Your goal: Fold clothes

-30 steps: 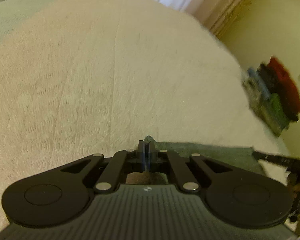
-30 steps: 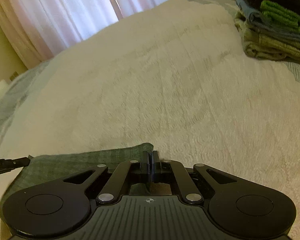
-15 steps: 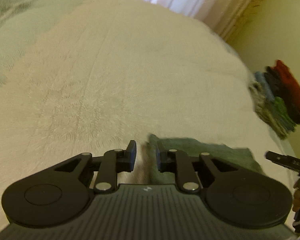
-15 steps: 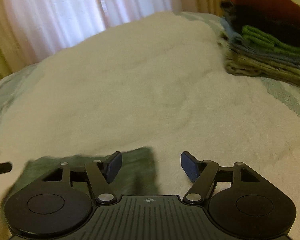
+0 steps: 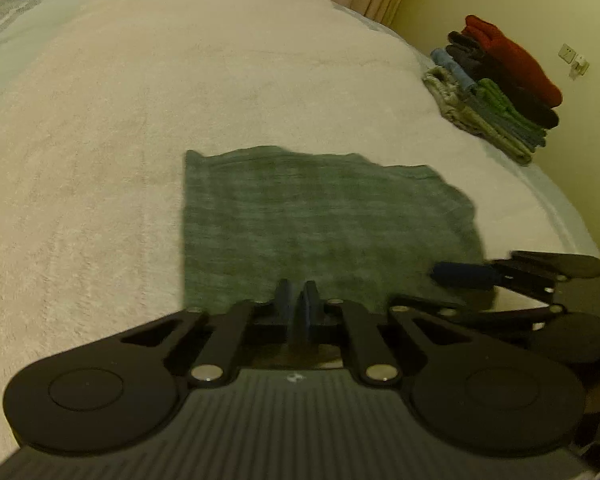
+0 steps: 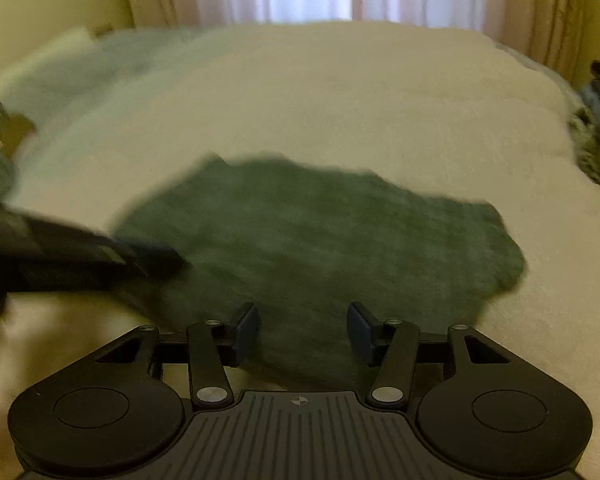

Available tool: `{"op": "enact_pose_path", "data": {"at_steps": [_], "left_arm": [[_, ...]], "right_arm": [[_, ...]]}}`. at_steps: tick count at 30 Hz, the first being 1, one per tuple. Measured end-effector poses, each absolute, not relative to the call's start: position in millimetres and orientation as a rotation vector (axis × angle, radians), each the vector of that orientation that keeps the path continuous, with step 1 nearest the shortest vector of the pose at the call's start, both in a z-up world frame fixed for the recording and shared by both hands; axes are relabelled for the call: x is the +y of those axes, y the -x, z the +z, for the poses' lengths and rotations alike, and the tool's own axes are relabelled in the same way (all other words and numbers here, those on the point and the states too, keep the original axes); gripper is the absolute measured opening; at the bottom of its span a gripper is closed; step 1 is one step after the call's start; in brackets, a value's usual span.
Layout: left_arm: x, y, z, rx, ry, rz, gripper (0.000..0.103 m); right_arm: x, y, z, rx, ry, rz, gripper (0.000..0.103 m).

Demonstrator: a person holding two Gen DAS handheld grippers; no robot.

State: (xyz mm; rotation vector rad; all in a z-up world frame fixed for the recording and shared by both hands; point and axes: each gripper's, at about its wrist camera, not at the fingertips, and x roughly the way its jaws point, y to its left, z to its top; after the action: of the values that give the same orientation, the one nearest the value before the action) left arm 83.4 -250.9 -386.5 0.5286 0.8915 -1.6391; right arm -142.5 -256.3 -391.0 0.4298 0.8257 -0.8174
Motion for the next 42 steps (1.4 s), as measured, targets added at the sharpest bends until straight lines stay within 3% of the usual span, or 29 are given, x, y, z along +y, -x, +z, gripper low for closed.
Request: {"op": "enact_pose_path", "data": {"at_steps": [2, 9, 17, 20, 22, 29, 38, 40, 42], "left_arm": [[-249, -93, -391, 0.88, -0.533, -1.656, 0.003], [-229, -117, -377, 0.889, -0.48, -1.567, 0.003], [-213, -112, -353, 0.871, -0.427, -1.549, 0.003], [-227, -113, -377, 0.926, -0.488, -1.482, 0.003], [-233, -119, -383, 0.987, -0.48, -1.423, 0.009], [-223, -114, -354, 1.062, -0.547, -1.292, 0.01], [-203, -114, -358, 1.303, -0.293, -1.22, 0.021], [-203, -120, -366, 1.345, -0.213, -1.193, 0.024], [-203, -126, -373, 1.385, -0.133, -1.164, 0.024]], "right_arm": [[-260, 159, -399, 0.849, -0.434, -0.846, 0.046], [-261, 194, -392, 0.87, -0.492, -0.916, 0.046], [-245, 193, -357, 0.743, -0.507, -0.898, 0.046], [-246, 181, -370, 0.774, -0.509, -0.849, 0.046], [-253, 182, -384, 0.838, -0.526, -0.879, 0.046], [-255, 222, -368, 0.826, -0.683, -0.961, 0.046], [-254, 271, -395, 0.373, -1.324, -0.967, 0.046], [-253, 280, -407, 0.253, -1.47, -0.974, 0.036], [-252, 288, -420, 0.127, -1.613, -0.976, 0.034]]}}
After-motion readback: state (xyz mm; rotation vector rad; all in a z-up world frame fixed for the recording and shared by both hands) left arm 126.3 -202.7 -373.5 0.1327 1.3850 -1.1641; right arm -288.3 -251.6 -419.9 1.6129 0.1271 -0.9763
